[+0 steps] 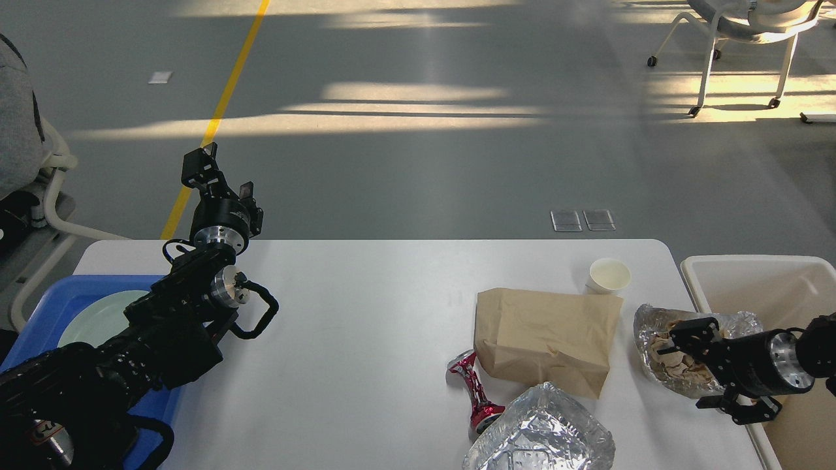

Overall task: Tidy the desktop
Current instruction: 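Close the right gripper on the foil bundle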

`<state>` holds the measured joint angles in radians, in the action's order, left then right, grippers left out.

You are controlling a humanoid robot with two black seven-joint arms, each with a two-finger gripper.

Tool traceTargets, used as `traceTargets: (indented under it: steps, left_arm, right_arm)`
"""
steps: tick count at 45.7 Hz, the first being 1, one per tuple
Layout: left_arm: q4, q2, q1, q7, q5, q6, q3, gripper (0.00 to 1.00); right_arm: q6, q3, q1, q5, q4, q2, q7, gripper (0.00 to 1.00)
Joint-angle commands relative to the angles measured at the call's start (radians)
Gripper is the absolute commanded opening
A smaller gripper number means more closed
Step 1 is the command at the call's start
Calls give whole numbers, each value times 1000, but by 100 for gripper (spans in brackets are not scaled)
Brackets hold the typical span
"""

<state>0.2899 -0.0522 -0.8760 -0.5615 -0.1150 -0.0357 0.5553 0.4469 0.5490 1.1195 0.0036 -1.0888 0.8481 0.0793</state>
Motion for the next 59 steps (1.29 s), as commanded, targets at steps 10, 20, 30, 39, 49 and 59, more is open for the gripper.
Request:
traceTargets:
  steps: [10, 20, 30, 39, 49, 59]
  left_arm:
    - [0, 0, 0, 0, 0, 0, 0, 96]
    - [0, 0, 0, -1, 0, -1, 1, 96]
    - [0, 0, -1, 0, 0, -1, 0, 96]
    - [0, 0, 0, -1, 0, 0, 0, 96]
    - [0, 0, 0, 0, 0, -1, 0, 96]
    - [0, 0, 0, 0, 0, 0, 0, 96]
  right_arm:
    - [-4, 0, -81, 285, 110, -70, -1, 99]
    - [24, 0, -130, 294, 102, -70, -9, 99]
    - [22, -21, -155, 300, 107, -73, -9, 95]
    - [-33, -24, -184, 406, 147, -132, -3, 94]
    - [-71, -24, -198, 417, 156, -165, -3, 84]
    - [-73, -24, -199, 417, 161, -175, -3, 39]
